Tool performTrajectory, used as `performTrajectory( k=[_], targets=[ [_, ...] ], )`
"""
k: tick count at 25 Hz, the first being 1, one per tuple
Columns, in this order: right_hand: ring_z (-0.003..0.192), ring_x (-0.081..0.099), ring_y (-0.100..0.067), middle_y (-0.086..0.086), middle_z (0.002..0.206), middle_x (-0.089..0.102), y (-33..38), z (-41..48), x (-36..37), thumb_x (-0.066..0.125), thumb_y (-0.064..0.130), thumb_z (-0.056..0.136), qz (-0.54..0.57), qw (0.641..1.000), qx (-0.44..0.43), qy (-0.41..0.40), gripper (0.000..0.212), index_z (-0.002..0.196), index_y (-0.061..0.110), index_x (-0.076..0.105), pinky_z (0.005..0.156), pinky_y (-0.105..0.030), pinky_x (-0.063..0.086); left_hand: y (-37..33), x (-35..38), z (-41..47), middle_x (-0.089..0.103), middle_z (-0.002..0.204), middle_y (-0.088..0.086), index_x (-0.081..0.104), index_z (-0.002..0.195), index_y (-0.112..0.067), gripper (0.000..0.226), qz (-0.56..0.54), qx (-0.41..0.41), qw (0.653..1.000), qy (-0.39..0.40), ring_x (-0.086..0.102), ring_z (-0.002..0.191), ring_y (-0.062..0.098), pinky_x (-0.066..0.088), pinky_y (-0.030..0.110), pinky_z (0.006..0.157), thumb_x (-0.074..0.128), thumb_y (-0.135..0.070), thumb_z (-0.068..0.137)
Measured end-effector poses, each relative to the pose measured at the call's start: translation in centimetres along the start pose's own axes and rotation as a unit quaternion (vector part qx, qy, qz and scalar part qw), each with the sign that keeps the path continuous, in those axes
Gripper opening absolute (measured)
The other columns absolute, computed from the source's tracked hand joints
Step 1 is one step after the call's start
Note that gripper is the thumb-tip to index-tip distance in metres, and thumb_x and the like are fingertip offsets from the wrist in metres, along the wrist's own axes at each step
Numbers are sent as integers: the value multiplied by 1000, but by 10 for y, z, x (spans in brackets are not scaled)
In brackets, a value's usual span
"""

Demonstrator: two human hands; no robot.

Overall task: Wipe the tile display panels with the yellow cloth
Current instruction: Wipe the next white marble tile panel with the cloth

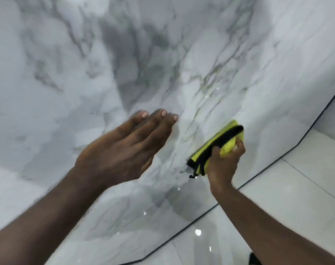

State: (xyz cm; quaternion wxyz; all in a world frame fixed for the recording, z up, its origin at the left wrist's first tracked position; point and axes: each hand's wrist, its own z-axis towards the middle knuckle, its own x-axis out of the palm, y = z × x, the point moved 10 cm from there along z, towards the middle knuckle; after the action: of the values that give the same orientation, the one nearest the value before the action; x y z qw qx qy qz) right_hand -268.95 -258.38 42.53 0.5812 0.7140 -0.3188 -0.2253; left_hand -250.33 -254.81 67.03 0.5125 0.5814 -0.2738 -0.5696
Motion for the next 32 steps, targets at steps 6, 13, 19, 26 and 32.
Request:
performTrajectory(
  k=[6,13,19,26,32],
  targets=[
    [101,66,-24,-13,132,62,-75,8,-7,65,16,98,-50,995,82,30,66,152,30,31,79,-29,54,-10,7,-5,38,171,22,40,162,6,70,-14,61,998,33,39,158,35,35,48,130,64,-27,105],
    [104,61,-32,-11,125,59,-120,13,-9,63,12,96,-91,974,198,55,62,148,25,31,88,-43,50,-10,8,-3,41,168,23,41,161,7,73,-19,53,998,39,43,155,35,41,48,124,68,-27,103],
    [91,60,-20,-1,107,58,-137,12,-8,66,14,96,-92,962,246,72,57,142,22,34,80,-36,51,-10,8,-3,44,167,22,44,160,7,68,-24,49,998,33,45,154,34,43,48,123,67,-25,104],
    [90,57,-20,-3,109,57,-130,10,-5,64,16,97,-71,964,252,50,57,143,20,31,84,-38,46,-12,5,-5,46,166,22,45,159,7,63,-25,48,998,17,45,154,35,42,48,124,66,-20,106],
    [85,57,-13,-4,109,59,-94,10,-9,67,19,96,-39,973,221,51,54,138,22,32,81,-37,50,-12,5,-6,41,168,25,48,158,6,58,-36,31,999,6,41,156,38,38,50,127,60,-21,108]
  ],
)
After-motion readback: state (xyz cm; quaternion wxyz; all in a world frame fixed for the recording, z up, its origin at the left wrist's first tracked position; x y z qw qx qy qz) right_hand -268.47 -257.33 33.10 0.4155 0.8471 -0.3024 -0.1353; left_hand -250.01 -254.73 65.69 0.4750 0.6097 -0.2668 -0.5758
